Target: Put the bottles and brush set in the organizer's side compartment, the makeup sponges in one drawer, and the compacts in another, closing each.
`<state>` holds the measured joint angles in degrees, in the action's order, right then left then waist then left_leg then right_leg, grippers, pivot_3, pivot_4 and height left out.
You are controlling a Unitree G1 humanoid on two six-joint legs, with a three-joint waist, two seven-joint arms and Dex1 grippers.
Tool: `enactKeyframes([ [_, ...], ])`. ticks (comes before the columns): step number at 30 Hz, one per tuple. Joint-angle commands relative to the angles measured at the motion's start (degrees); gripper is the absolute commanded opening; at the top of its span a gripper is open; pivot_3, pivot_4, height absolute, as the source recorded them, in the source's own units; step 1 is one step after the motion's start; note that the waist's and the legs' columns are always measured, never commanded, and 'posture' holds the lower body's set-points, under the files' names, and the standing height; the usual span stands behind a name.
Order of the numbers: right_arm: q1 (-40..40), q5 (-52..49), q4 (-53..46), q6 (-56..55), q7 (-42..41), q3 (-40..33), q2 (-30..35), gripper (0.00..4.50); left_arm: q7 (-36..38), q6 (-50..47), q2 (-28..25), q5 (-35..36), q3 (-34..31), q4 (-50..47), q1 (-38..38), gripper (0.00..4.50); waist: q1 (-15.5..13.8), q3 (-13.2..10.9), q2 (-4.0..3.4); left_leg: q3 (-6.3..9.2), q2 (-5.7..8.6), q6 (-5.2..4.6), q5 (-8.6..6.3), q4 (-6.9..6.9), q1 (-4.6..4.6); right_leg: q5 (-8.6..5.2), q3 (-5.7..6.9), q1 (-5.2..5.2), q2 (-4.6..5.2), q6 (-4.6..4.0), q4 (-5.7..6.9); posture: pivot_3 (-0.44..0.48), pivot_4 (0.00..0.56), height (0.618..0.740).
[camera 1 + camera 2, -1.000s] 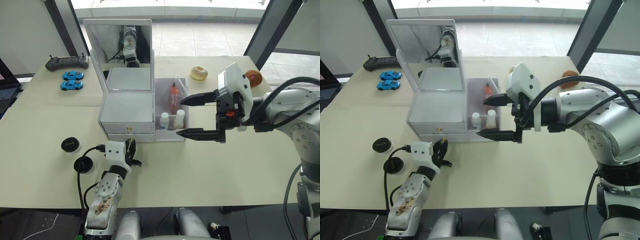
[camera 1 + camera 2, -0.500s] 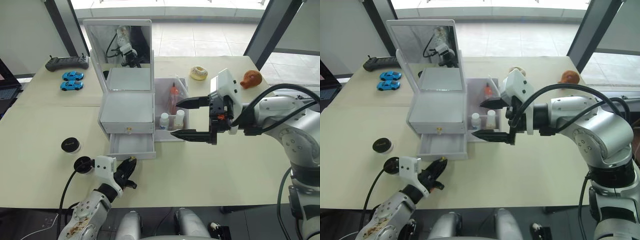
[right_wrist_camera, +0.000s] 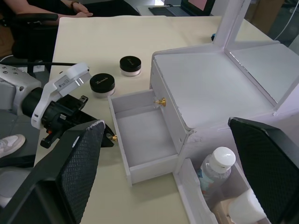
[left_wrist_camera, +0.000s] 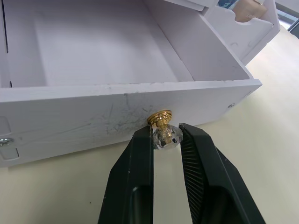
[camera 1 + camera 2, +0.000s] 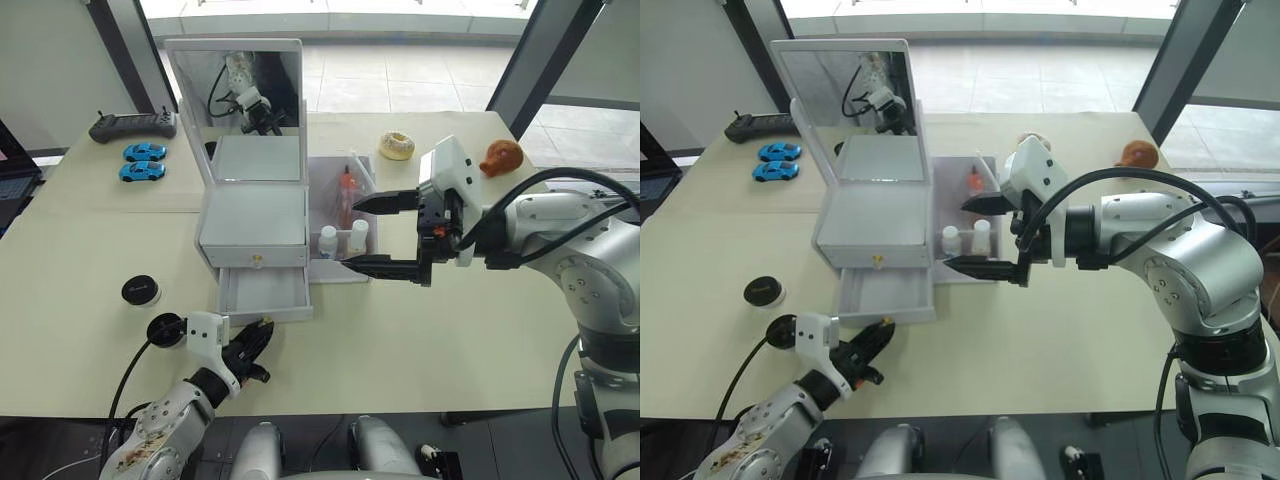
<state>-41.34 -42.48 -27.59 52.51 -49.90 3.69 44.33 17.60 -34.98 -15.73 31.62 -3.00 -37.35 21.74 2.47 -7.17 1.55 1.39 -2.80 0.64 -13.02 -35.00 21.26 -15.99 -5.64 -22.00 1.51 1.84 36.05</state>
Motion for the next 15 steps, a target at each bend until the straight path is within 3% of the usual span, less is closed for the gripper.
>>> enactKeyframes([
  [1, -0.06, 0.75, -0.62, -1.69, -0.17, -0.64, -0.2, 4.5, 1.08, -0.38, -0.64, 1.63, 0.4, -2.13, 0.4, 0.55, -0.04, 0.0, 0.0, 0.0, 0.0, 0.0, 0.0, 0.0, 0.0, 0.0, 0.0, 0.0, 0.0, 0.0, 0.0, 0.0, 0.15, 0.74],
  [15, 1.02, 1.24, -1.33, -1.79, -0.14, -1.23, -0.1, 4.5, 5.95, -2.65, -3.85, 9.35, -0.1, -1.97, 1.06, 0.55, -0.04, -0.01, -0.01, -0.01, 0.0, 0.0, 0.0, 0.0, 0.02, 0.0, -0.01, -0.02, 0.01, 0.0, -0.02, 0.0, 0.15, 0.74],
])
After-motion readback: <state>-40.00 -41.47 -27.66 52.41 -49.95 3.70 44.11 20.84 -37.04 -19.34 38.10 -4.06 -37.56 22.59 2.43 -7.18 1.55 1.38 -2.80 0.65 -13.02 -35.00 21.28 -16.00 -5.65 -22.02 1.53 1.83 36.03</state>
